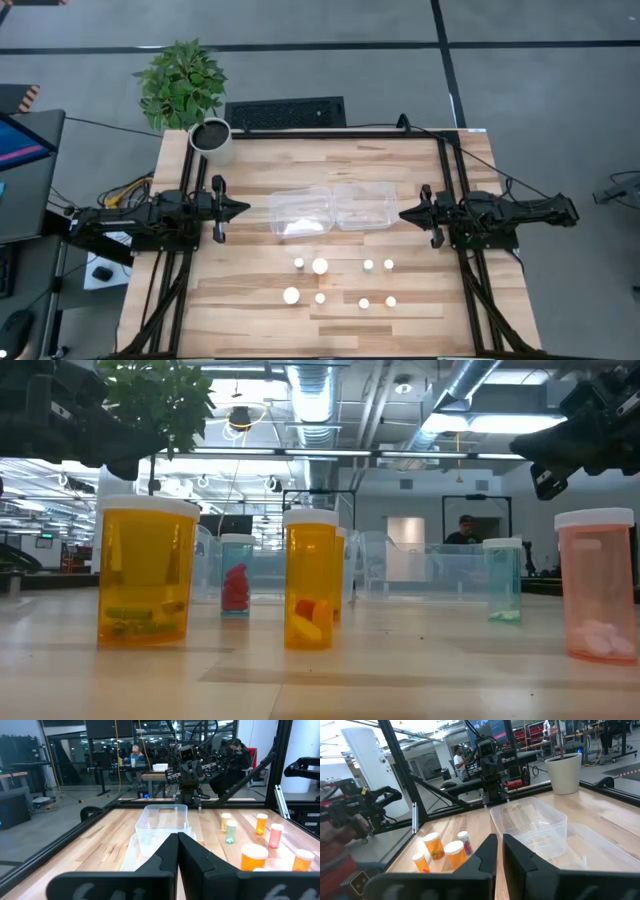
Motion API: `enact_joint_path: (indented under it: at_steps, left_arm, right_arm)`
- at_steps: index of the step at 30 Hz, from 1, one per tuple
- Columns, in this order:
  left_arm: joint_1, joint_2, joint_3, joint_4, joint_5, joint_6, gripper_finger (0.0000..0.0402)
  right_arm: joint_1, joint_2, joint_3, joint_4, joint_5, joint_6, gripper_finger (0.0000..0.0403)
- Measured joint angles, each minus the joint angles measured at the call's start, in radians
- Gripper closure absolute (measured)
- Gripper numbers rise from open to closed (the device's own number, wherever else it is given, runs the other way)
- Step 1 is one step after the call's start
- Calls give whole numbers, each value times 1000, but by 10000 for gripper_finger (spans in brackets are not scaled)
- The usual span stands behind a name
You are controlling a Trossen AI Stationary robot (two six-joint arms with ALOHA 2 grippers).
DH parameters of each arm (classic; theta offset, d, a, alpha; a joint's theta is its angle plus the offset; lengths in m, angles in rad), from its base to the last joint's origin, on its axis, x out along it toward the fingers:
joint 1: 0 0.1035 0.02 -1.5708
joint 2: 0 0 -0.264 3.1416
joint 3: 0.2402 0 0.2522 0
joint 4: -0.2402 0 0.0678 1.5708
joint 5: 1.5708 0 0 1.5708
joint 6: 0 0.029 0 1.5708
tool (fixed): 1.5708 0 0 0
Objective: Pick and place medicine bottles into bin by pill shape (circle, oval)
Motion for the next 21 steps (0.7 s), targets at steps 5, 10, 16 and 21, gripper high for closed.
enact_joint_path:
  at_steps: [5,10,16,21]
  left_arm:
    - [0,0,0,0,0,0,401]
    - [0,0,0,0,0,0,401]
    - [0,0,0,0,0,-1,401]
    - [0,0,0,0,0,-115,401]
  right_arm:
    - [0,0,0,0,0,0,360]
    - [0,0,0,0,0,0,360]
    - [0,0,0,0,0,0,360]
    - [0,0,0,13,2,-88,360]
